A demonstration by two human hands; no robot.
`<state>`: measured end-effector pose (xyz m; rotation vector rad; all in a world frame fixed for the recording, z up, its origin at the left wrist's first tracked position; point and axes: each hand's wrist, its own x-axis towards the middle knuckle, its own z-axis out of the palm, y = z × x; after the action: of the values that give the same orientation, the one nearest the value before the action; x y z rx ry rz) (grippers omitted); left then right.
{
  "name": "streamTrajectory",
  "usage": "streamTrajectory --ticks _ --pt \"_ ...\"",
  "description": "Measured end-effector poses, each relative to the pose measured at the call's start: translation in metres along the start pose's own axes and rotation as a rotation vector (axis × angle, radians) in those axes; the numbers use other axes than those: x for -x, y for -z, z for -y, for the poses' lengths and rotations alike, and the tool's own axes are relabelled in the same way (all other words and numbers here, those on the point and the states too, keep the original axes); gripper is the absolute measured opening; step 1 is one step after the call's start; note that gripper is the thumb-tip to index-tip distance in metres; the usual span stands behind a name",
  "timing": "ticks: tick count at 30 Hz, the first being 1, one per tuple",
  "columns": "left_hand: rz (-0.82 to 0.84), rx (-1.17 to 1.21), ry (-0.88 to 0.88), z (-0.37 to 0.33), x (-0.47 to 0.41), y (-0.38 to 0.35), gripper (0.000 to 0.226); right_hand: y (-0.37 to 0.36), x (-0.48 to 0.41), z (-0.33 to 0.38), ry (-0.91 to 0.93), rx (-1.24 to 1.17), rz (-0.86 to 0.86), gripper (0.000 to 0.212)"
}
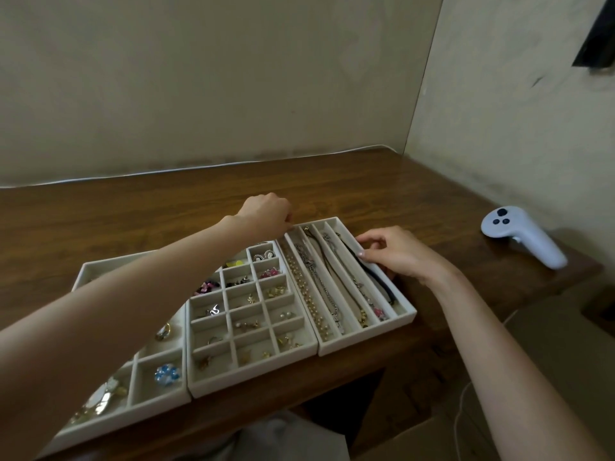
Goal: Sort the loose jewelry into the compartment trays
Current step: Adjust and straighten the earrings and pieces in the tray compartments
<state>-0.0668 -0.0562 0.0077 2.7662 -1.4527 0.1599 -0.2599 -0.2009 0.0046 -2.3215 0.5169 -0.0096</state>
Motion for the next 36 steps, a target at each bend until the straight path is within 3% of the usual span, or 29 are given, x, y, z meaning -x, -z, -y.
streamTrajectory --ticks 13,17,19,22,24,36 --pt "-0.001 -0.02 0.014 -0.004 0.0 0.004 0.019 -0.001 -0.006 0.001 0.003 0.015 -0.011 0.037" --pt "0.065 0.09 -0.013 0.007 0.003 0.005 0.024 0.002 -0.007 0.001 -0.023 0.028 0.034 0.039" --pt "0.068 0.165 -0.024 0.02 0.009 0.009 0.026 0.001 -0.007 0.004 -0.015 0.099 -0.034 0.038" --pt "-0.003 0.286 -0.006 0.04 0.028 0.018 0.024 -0.006 -0.011 0.018 0.09 0.239 -0.236 0.035" --pt "-0.045 0.356 0.013 0.052 0.047 0.026 0.022 -0.014 -0.016 0.032 0.186 0.225 -0.269 0.032" --pt "-0.23 0.488 0.126 0.122 0.135 0.014 0.007 -0.085 -0.052 0.129 0.552 0.228 -0.059 0.017"
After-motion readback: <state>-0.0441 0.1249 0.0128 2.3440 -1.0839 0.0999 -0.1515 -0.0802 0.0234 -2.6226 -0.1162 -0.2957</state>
